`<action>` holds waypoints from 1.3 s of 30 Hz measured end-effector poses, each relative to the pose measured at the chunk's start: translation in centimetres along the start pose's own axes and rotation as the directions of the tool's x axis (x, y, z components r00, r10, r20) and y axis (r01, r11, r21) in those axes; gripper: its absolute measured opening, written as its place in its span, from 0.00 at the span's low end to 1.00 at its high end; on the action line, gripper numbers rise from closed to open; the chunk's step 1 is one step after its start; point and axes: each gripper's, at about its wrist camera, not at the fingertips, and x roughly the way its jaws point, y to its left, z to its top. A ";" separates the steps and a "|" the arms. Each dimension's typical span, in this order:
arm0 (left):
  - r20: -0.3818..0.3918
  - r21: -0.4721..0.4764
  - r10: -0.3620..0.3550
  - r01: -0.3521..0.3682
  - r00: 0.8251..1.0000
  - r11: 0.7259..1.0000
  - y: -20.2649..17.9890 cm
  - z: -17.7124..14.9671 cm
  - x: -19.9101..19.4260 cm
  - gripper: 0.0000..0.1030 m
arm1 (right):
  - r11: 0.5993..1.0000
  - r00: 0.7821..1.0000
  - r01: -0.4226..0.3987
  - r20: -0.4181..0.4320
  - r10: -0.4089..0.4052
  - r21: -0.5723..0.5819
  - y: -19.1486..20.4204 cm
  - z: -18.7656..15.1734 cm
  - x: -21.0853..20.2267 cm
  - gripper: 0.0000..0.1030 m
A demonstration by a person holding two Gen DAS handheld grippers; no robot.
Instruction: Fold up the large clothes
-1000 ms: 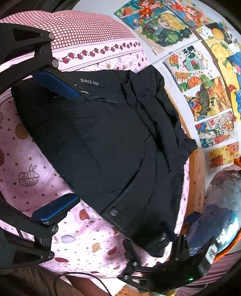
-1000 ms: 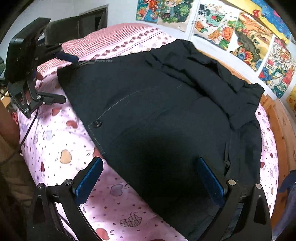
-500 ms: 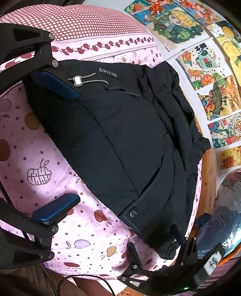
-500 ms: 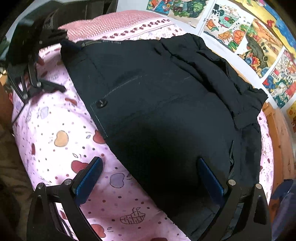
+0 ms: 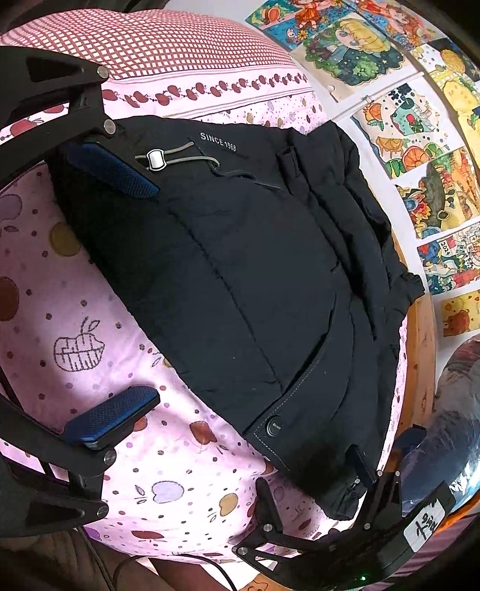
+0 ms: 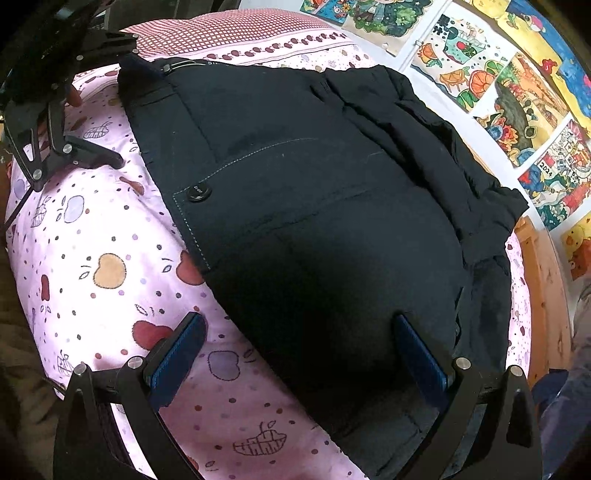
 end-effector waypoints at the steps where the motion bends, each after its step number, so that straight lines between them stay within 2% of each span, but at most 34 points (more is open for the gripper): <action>1: -0.001 -0.002 -0.002 0.002 1.000 1.000 0.0 0.0 0.0 1.00 | 1.000 1.000 0.001 -0.001 -0.001 -0.001 -0.3 0.1 0.2 0.97; 8: -0.006 0.003 0.001 -0.001 1.000 1.000 0.0 0.1 0.1 1.00 | 0.999 0.999 0.033 -0.011 -0.033 0.004 -0.8 0.1 0.7 0.97; 11: -0.008 -0.011 0.000 0.000 1.000 1.000 0.1 0.2 0.2 1.00 | 0.999 0.999 0.028 -0.017 -0.028 0.041 -1.4 0.3 0.9 0.97; 16: -0.021 -0.075 -0.020 0.018 1.000 0.997 0.7 0.8 0.7 1.00 | 0.994 0.999 0.035 -0.024 -0.032 0.107 -2.6 0.4 1.4 0.97; 19: -0.034 -0.130 -0.038 0.033 0.999 0.991 1.3 1.2 1.1 1.00 | 0.987 0.999 0.005 -0.032 0.001 0.163 -3.6 0.4 1.8 0.97; 24: -0.054 -0.185 -0.063 0.052 0.997 0.981 2.1 1.6 1.6 1.00 | 0.983 0.999 -0.006 -0.035 0.013 0.184 -3.8 0.6 2.3 0.97; 34: -0.020 -0.169 -0.087 0.082 0.996 0.982 2.3 1.2 1.0 1.00 | 0.963 0.999 -0.045 0.018 0.041 0.266 -5.5 1.4 1.0 0.97; 39: 0.008 -0.116 -0.085 0.086 0.996 0.990 1.6 1.1 0.4 1.00 | 0.936 0.996 -0.083 0.069 0.063 0.342 -7.1 1.9 0.1 0.97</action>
